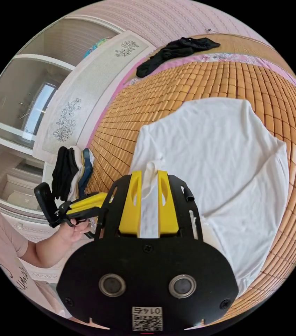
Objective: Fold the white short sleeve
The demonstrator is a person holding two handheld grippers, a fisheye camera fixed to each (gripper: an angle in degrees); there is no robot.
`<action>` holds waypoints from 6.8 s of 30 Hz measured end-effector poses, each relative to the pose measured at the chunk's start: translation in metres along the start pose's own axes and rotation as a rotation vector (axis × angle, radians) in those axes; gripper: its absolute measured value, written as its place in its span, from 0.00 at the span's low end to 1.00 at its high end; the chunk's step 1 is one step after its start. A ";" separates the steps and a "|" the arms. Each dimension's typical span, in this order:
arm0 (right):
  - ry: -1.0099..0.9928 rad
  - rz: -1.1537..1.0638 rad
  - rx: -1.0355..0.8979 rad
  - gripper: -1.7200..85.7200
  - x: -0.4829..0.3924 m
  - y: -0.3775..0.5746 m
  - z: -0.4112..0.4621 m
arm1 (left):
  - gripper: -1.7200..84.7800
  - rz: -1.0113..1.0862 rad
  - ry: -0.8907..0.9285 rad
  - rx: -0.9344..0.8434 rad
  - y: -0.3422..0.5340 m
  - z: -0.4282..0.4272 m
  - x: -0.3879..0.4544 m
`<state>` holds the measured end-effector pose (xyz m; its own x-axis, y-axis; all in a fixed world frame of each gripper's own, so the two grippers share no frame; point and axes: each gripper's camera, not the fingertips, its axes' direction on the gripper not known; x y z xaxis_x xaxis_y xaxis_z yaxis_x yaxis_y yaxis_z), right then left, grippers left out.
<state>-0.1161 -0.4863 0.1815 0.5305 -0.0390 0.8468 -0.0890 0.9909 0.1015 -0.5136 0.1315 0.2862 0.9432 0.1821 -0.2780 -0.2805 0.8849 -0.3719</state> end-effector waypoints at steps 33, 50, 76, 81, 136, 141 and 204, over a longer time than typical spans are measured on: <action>0.356 0.182 0.134 0.02 0.112 0.015 -0.184 | 0.01 0.061 -0.146 -0.064 -0.213 0.091 -0.004; 0.402 0.116 0.250 0.02 0.109 0.022 -0.285 | 0.01 0.139 -0.131 0.049 -0.261 0.090 0.055; 0.178 0.402 -0.065 0.03 0.079 0.335 -0.210 | 0.01 -0.013 -0.210 -0.341 0.053 0.035 0.060; 0.252 0.422 -0.113 0.02 0.084 0.340 -0.210 | 0.02 -0.103 -0.255 -0.361 0.059 0.032 0.053; 0.232 -0.053 -0.452 0.02 0.006 0.299 -0.063 | 0.01 0.012 -0.038 -0.452 0.106 0.073 0.147; 0.300 -0.073 -0.502 0.02 -0.005 0.315 -0.038 | 0.01 0.002 -0.160 -0.538 0.134 0.103 0.147; 0.310 -0.216 -0.181 0.02 0.014 0.206 -0.045 | 0.01 0.329 -0.218 -0.528 0.151 0.145 0.267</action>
<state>-0.0887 -0.2773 0.1906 0.7520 -0.2348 0.6159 0.1867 0.9720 0.1426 -0.2782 0.3761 0.2847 0.7921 0.5392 -0.2862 -0.5579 0.4491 -0.6979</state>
